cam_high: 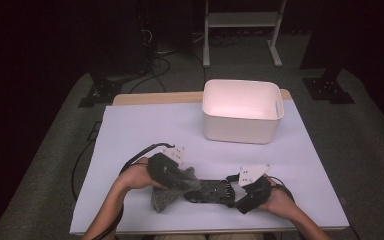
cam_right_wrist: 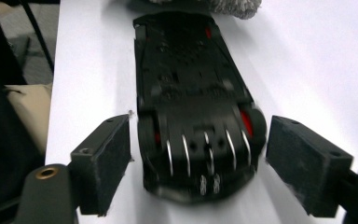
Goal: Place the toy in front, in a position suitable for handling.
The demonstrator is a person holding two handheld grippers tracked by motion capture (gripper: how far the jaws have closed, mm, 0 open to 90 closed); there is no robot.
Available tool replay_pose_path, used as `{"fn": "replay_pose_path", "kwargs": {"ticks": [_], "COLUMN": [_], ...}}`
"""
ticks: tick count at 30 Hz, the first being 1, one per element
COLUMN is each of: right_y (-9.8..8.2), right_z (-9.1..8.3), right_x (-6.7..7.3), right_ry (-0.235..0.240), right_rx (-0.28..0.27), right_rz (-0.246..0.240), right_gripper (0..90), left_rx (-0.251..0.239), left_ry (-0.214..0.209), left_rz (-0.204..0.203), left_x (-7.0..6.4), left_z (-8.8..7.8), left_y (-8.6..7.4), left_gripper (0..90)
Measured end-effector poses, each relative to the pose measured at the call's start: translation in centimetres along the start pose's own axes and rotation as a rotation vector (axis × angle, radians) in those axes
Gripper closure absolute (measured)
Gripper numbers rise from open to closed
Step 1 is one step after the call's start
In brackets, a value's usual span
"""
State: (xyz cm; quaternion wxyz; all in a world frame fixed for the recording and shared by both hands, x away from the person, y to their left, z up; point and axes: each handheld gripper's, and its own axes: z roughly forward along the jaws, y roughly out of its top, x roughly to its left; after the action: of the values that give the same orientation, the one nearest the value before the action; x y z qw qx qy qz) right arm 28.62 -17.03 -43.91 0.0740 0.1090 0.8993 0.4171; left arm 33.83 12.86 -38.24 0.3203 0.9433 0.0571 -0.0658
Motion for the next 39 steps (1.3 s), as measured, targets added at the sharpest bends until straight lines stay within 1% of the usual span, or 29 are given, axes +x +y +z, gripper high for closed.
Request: {"fn": "replay_pose_path", "kwargs": {"ticks": [1, 2, 3, 4, 6, 8, 10, 13, 17, 19, 21, 23, 24, 25, 26, 28, 30, 32, 33, 34, 35, 36, 38, 39], "right_y": [0.0, 0.2, 0.4, 0.6, 0.8, 0.9, 1.0, 1.2, 1.3, 1.5, 1.7, 1.7, 1.7, 1.8, 1.8, 1.8, 1.8, 1.8, 1.8, 1.8, 1.9, 1.9, 2.0, 2.0], "right_z": [0.0, 0.2, 0.3, 0.3, 0.3, 0.4, 0.4, 0.4, 0.4, 0.3, 0.5, 0.8, 1.2, 1.4, 1.4, 1.8, 2.1, 2.3, 2.3, 2.4, 2.5, 2.6, 2.6, 2.7], "right_x": [0.0, 0.2, 0.3, 0.4, 0.3, 0.3, 0.3, 0.3, 0.4, 0.4, 0.5, 0.5, 0.5, 0.4, 0.4, 0.3, 0.3, 0.4, 0.3, 0.3, 0.3, 0.3, 0.4, 0.4], "right_ry": [0.0, -0.004, -0.019, -0.025, -0.024, -0.029, -0.033, -0.032, -0.027, -0.024, -0.008, 0.008, 0.01, 0.014, 0.014, 0.016, 0.013, 0.001, 0.0, -0.001, -0.007, -0.016, -0.025, -0.028], "right_rx": [0.0, -0.005, -0.002, -0.009, -0.02, -0.019, -0.02, -0.021, -0.03, -0.032, -0.03, -0.019, 0.0, 0.005, 0.005, 0.017, 0.028, 0.036, 0.037, 0.038, 0.042, 0.052, 0.062, 0.062], "right_rz": [0.0, -0.017, -0.027, -0.037, -0.026, -0.03, -0.037, -0.036, -0.044, -0.053, -0.056, -0.066, -0.084, -0.088, -0.088, -0.091, -0.1, -0.114, -0.116, -0.12, -0.129, -0.144, -0.159, -0.161], "right_gripper": [19.6, 18.1, 18.1, 18.0, 18.1, 18.1, 18.1, 18.1, 18.9, 18.9, 18.9, 18.9, 19.0, 19.0, 19.0, 19.3, 18.8, 19.1, 19.2, 19.3, 19.2, 19.0, 18.9, 18.9], "left_rx": [0.0, -0.001, -0.007, -0.007, -0.008, -0.018, -0.014, 0.004, 0.023, 0.018, 0.021, 0.022, 0.02, 0.016, 0.016, 0.026, 0.016, -0.01, -0.02, -0.026, -0.036, -0.04, -0.056, -0.062], "left_ry": [0.0, 0.005, 0.01, 0.017, 0.037, 0.055, 0.079, 0.114, 0.159, 0.176, 0.183, 0.189, 0.191, 0.194, 0.194, 0.196, 0.19, 0.19, 0.186, 0.194, 0.198, 0.2, 0.216, 0.218], "left_rz": [0.0, -0.002, -0.01, -0.014, -0.024, -0.035, -0.041, -0.053, -0.083, -0.106, -0.122, -0.131, -0.137, -0.147, -0.147, -0.159, -0.178, -0.194, -0.194, -0.191, -0.199, -0.197, -0.187, -0.187], "left_x": [0.0, 0.0, -0.1, -0.1, -0.3, -0.4, -0.6, -0.8, -1.0, -1.0, -1.0, -0.9, -0.8, -0.5, -0.5, 0.0, 0.4, 0.8, 0.9, 1.0, 1.1, 1.0, 0.9, 0.9], "left_z": [0.0, -0.4, -0.9, -1.3, -2.5, -3.7, -5.0, -6.9, -9.1, -10.0, -10.5, -10.7, -10.7, -10.4, -10.4, -9.5, -8.6, -7.6, -7.1, -6.7, -6.3, -6.1, -5.7, -5.5], "left_y": [0.0, -0.3, -0.7, -1.0, -1.6, -2.1, -2.6, -3.4, -4.7, -5.4, -6.0, -6.4, -6.6, -7.0, -7.0, -7.5, -8.0, -8.4, -8.5, -8.6, -8.5, -8.5, -8.3, -8.1], "left_gripper": [68.6, 68.6, 68.6, 68.6, 68.6, 68.8, 68.8, 68.8, 68.8, 68.8, 68.8, 68.8, 68.7, 68.7, 68.7, 68.6, 67.7, 66.2, 65.0, 63.0, 60.0, 58.9, 53.4, 52.1]}}
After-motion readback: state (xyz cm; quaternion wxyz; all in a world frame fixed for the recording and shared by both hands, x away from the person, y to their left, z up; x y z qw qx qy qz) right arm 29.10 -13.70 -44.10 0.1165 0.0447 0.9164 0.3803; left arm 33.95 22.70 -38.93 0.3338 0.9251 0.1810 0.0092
